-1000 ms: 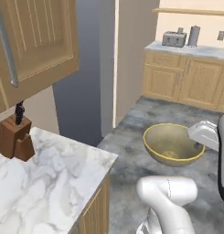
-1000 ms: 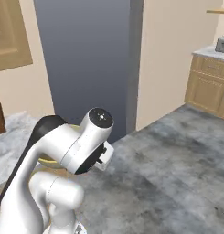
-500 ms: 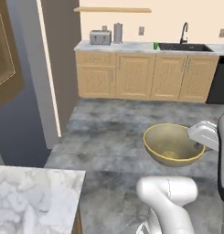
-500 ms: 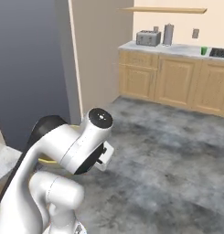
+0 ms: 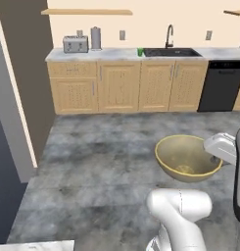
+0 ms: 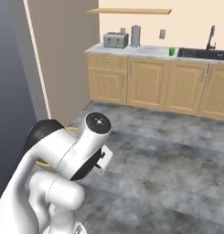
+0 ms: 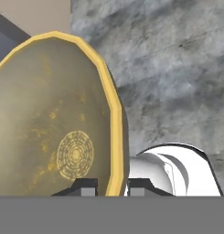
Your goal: Pick the cup and bowl from the counter and place them on the counter next to the sink.
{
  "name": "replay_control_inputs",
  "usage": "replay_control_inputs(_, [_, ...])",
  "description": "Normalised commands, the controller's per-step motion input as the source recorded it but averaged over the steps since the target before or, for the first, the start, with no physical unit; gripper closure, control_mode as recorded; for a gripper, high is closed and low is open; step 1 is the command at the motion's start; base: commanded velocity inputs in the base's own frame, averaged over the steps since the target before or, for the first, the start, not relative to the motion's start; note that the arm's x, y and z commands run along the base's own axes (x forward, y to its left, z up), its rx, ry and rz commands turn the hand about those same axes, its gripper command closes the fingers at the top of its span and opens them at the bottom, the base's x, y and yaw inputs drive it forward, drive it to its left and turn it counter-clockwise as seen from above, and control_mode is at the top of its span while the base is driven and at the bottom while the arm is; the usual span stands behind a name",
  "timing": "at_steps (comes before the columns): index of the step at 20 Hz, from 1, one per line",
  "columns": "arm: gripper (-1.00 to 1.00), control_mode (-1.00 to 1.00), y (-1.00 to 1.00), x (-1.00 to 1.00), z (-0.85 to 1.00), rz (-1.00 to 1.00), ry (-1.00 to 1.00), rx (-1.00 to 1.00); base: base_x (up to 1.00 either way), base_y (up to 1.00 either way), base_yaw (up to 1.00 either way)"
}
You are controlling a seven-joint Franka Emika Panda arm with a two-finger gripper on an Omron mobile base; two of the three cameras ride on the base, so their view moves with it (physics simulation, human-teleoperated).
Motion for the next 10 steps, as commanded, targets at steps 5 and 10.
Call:
replay_control_inputs(5, [1.0, 1.0, 0.0, 0.0, 0.0, 0.0, 0.0, 0.0, 1.0, -0.16, 0.0])
replay_control_inputs(10, [1.0, 1.0, 0.0, 0.0, 0.0, 0.0, 0.0, 0.0, 1.0, -0.5, 0.0])
